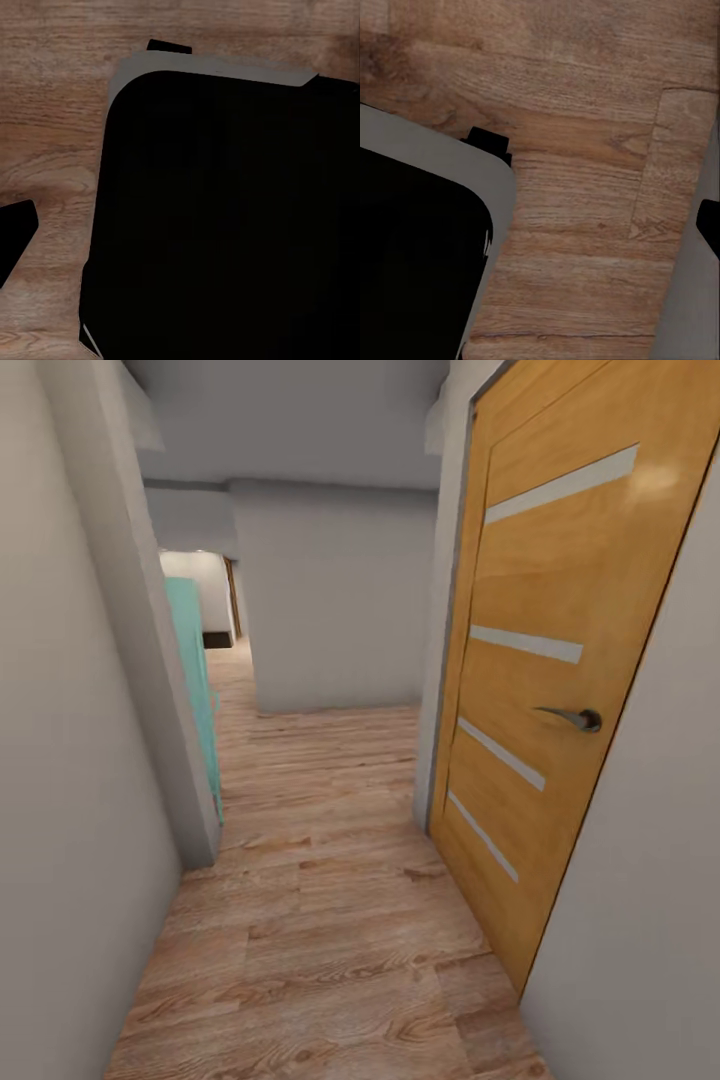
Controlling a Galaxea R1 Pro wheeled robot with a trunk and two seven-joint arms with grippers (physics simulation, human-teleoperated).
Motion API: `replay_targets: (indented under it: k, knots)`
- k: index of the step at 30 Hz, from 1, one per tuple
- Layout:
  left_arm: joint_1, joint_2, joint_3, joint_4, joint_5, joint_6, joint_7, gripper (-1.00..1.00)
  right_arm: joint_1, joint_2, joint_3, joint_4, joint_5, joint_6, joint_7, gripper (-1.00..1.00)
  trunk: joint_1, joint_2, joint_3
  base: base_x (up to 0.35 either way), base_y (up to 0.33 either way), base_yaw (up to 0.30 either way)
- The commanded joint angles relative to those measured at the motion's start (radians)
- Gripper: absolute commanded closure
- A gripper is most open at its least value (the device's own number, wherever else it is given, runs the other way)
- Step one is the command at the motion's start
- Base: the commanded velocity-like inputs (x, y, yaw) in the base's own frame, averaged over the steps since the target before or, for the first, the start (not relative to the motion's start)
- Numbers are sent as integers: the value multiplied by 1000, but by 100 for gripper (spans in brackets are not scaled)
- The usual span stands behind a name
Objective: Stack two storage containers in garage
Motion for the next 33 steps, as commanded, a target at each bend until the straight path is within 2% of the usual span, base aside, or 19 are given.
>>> replay_targets:
  k: [1,12,33]
  knots:
    - [0,0,1,-1,6,-1,1,-100,-1,0,8,3,-9,-6,2,-100,1,0,-1,323,0,283]
    - [0,0,1,-1,6,-1,1,-100,-1,0,8,3,-10,-6,2,-100,1,0,-1,323,0,261]
    - [0,0,1,1,6,-1,1,-100,-1,2,11,3,-1,-6,2,-100,1,0,-1,323,0,7]
